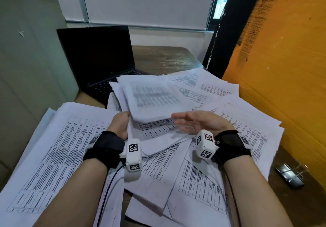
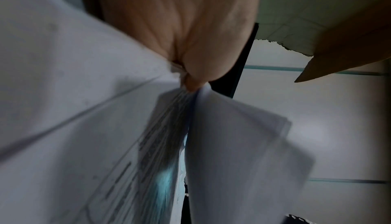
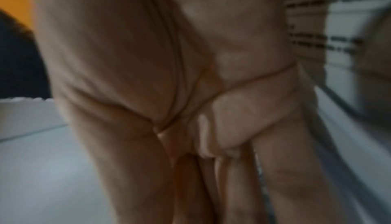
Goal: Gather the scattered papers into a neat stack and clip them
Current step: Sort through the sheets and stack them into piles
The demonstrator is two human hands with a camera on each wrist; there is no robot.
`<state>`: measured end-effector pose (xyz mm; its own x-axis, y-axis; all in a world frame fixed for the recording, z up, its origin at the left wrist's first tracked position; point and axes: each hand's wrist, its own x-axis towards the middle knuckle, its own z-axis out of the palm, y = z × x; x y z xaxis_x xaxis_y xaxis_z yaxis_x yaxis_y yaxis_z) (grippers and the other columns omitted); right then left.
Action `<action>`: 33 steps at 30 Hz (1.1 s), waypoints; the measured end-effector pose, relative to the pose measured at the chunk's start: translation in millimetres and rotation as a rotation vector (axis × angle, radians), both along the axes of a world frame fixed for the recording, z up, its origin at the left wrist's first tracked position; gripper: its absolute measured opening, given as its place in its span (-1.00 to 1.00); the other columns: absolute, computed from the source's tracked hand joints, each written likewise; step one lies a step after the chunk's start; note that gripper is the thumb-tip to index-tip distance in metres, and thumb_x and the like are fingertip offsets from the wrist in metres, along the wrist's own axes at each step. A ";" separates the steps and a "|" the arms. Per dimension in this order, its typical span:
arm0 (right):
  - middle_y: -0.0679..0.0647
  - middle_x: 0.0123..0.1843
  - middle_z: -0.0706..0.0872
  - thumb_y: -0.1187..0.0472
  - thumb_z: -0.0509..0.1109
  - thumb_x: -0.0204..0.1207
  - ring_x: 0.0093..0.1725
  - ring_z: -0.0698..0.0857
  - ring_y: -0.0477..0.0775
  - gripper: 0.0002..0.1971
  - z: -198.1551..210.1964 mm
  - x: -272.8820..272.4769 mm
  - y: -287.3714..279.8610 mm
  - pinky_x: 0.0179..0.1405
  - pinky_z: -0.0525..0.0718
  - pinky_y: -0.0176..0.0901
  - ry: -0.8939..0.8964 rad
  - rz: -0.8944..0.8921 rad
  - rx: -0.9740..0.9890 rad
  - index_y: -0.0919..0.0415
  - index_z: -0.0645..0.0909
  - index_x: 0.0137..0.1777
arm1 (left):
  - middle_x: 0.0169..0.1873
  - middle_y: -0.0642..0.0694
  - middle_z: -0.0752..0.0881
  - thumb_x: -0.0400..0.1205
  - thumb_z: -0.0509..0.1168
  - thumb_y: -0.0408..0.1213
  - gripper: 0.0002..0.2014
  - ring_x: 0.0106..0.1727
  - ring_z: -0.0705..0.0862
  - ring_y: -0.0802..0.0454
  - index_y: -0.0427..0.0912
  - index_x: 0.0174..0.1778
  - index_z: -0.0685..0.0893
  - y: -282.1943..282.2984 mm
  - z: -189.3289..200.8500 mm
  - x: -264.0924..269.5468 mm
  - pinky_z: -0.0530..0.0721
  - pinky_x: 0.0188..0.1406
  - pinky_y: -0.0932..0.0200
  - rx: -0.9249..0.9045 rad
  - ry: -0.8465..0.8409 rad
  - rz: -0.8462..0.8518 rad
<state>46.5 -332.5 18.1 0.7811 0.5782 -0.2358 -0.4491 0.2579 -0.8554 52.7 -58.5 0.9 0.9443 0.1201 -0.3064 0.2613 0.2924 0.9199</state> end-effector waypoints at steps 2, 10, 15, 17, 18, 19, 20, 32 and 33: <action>0.38 0.34 0.67 0.17 0.32 0.58 0.30 0.71 0.20 -0.51 2.1 0.9 -2.0 0.28 0.69 -0.09 0.008 0.041 -0.133 0.49 0.53 0.41 | 0.21 -0.23 0.71 0.73 0.17 -0.10 -0.60 0.21 0.69 -0.23 -0.29 0.38 0.56 0.0 0.9 -2.2 0.61 0.31 -0.19 -0.102 -0.013 0.018; 0.30 -0.05 0.77 0.25 0.31 0.65 -0.18 0.79 0.19 -0.77 13.0 9.5 -12.3 -0.15 0.83 -0.02 -0.126 -0.308 -0.380 0.36 0.57 0.22 | 0.15 -0.30 0.67 0.69 0.10 -0.61 -0.55 0.02 0.69 -0.21 -0.31 0.52 0.36 -4.1 2.4 0.7 0.74 -0.08 -0.06 0.029 -0.088 -0.004; 0.15 0.45 0.55 -0.20 0.48 0.45 0.32 0.63 0.05 -0.18 40.2 8.0 -22.2 0.46 0.53 0.03 -0.350 -0.695 -0.436 0.17 0.30 0.61 | 0.26 -0.16 0.71 0.66 0.23 -0.47 -0.59 0.25 0.70 -0.14 -0.16 0.44 0.50 -8.5 29.0 -17.4 0.65 0.27 -0.13 0.122 -0.312 0.011; 0.08 0.45 0.55 -0.17 0.49 0.45 0.29 0.65 -0.04 -0.18 58.1 -2.6 -14.7 0.37 0.55 -0.11 -0.396 -0.600 -0.443 0.16 0.29 0.61 | 0.21 -0.09 0.75 0.65 0.31 -0.31 -0.67 0.23 0.72 -0.05 -0.10 0.35 0.57 -17.2 43.6 -27.1 0.63 0.32 -0.12 0.185 -0.467 0.055; 0.00 0.37 0.62 -0.08 0.49 0.50 0.20 0.70 -0.14 -0.34 67.6 -9.0 -8.0 0.26 0.60 -0.21 -0.429 -0.555 -0.422 0.20 0.41 0.51 | 0.18 -0.06 0.75 0.65 0.33 -0.25 -0.70 0.21 0.73 -0.02 -0.08 0.30 0.59 -23.3 51.1 -32.0 0.65 0.30 -0.11 0.234 -0.548 0.091; -0.03 0.27 0.70 0.03 0.49 0.53 0.12 0.74 -0.19 -0.53 76.2 -15.4 -0.6 0.18 0.64 -0.25 -0.481 -0.534 -0.405 0.17 0.52 0.38 | 0.16 -0.04 0.75 0.65 0.32 -0.20 -0.73 0.18 0.73 0.01 -0.08 0.27 0.59 -29.5 59.3 -36.7 0.67 0.27 -0.07 0.293 -0.626 0.136; -0.04 0.21 0.75 0.11 0.49 0.53 0.12 0.76 -0.16 -0.61 83.3 -21.5 6.4 0.16 0.67 -0.22 -0.557 -0.552 -0.391 0.14 0.57 0.33 | 0.13 -0.02 0.75 0.66 0.30 -0.15 -0.72 0.15 0.73 0.09 -0.11 0.27 0.58 -35.7 69.2 -42.8 0.68 0.24 0.02 0.356 -0.701 0.190; 0.05 0.29 0.74 -0.07 0.54 0.45 0.30 0.70 -0.05 -0.39 130.8 -73.2 11.2 0.36 0.63 -0.01 -0.915 -0.698 -0.319 0.20 0.52 0.42 | -0.29 0.24 0.48 0.76 0.05 -0.03 -0.72 -0.32 0.55 0.50 -0.18 0.19 0.39 -43.1 131.7 -76.6 0.46 -0.22 0.40 0.601 -0.822 0.291; 0.05 0.30 0.73 -0.04 0.53 0.47 0.30 0.70 -0.09 -0.40 125.7 -74.7 8.9 0.35 0.63 -0.10 -0.871 -0.678 -0.295 0.21 0.52 0.44 | -0.28 0.22 0.51 0.72 0.06 0.09 -0.63 -0.29 0.54 0.42 -0.14 0.22 0.40 -41.6 126.2 -76.1 0.49 -0.15 0.32 0.557 -0.742 0.273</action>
<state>-28.3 -323.6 143.8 0.8757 -0.0131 0.4827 0.4818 -0.0415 -0.8753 -23.3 -100.0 127.1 0.7925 0.3117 0.5242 -0.4546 -0.2710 0.8484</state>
